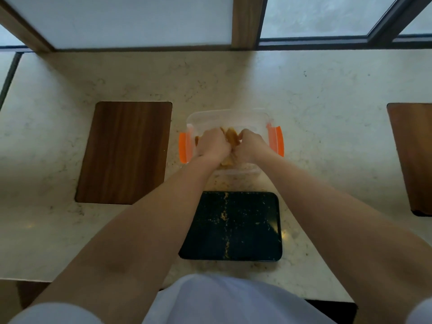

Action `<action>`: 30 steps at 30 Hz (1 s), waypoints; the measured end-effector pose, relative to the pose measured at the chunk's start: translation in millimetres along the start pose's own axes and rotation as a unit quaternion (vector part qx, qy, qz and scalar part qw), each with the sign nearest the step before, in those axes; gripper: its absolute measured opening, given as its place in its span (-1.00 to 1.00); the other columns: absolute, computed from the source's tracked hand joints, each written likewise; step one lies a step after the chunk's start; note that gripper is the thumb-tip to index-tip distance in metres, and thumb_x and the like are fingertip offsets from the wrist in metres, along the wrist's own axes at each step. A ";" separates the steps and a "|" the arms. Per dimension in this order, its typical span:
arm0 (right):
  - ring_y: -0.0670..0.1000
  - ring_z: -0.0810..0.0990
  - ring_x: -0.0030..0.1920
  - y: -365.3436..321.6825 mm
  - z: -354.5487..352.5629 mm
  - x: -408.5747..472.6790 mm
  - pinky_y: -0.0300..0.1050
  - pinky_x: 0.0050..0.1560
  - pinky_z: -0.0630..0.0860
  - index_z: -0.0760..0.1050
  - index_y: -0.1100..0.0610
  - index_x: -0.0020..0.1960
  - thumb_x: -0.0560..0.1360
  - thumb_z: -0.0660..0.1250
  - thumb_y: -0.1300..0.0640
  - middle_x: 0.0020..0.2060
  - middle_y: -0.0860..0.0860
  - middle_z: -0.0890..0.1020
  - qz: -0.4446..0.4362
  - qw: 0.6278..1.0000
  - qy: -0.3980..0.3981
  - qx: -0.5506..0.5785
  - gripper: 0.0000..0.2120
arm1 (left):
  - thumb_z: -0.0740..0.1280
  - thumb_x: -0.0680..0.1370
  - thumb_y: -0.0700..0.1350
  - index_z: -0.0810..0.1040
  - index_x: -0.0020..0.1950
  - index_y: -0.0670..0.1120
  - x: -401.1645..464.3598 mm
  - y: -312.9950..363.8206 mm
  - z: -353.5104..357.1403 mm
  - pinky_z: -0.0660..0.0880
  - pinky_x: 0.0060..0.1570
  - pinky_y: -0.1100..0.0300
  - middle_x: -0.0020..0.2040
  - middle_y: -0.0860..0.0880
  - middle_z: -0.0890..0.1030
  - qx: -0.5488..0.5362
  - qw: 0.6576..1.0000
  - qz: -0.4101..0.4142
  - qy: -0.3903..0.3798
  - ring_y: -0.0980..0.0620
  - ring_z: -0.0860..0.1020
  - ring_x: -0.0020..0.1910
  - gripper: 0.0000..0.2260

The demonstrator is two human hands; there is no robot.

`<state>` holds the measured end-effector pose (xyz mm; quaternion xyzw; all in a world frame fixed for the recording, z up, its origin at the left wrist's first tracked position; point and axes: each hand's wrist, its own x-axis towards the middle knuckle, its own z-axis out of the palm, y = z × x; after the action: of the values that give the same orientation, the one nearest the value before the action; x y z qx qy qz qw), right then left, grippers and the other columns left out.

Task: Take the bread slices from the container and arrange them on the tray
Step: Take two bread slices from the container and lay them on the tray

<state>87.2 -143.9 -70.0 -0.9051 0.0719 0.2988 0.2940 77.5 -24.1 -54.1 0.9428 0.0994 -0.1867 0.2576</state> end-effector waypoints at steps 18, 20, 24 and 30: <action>-0.02 0.66 0.07 23.6 15.6 -163.5 -0.08 -0.01 0.65 0.45 0.00 0.23 0.58 0.34 0.17 0.10 -0.03 0.63 -0.030 0.943 0.006 0.331 -0.76 | 0.36 0.59 -0.11 0.57 0.20 -0.01 -152.8 -110.0 -17.8 0.63 -0.05 0.18 0.14 -0.04 0.65 -0.457 0.888 -0.052 -0.006 0.12 0.64 0.00 -0.81; -0.01 0.65 0.07 39.9 41.1 -162.9 0.00 0.03 0.67 0.44 0.02 0.25 0.57 0.39 0.16 0.11 -0.02 0.62 0.010 0.952 -0.008 0.306 -0.71 | 0.34 0.62 -0.15 0.49 0.38 -0.11 -177.3 -147.5 5.2 0.62 -0.04 0.13 0.24 -0.10 0.60 -0.491 0.859 -0.140 -0.029 0.00 0.61 0.11 -0.67; -0.06 0.65 -0.03 54.2 78.9 -150.9 -0.15 -0.21 0.59 0.45 -0.06 0.10 0.52 0.48 0.05 0.03 -0.07 0.64 0.018 0.976 -0.026 0.214 -0.75 | 0.34 0.61 -0.12 0.52 0.32 -0.04 -222.2 -207.6 33.9 0.58 0.00 0.04 0.17 -0.05 0.64 -0.503 0.834 -0.228 -0.005 -0.03 0.62 0.08 -0.72; -0.12 0.54 -0.05 34.7 107.9 -110.7 -0.15 -0.13 0.43 0.52 0.00 0.31 0.55 0.43 0.00 0.10 -0.07 0.58 -0.058 0.992 -0.106 0.038 -0.65 | 0.34 0.61 -0.15 0.55 0.30 -0.13 -237.1 -232.0 36.8 0.58 -0.08 0.08 0.12 -0.09 0.67 -0.520 0.816 -0.252 0.024 -0.06 0.64 0.07 -0.74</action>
<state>-66.9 -115.3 -92.4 -0.8590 -0.0013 0.3723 0.3514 -215.3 131.7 -91.8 0.6149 0.4219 -0.1431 0.6507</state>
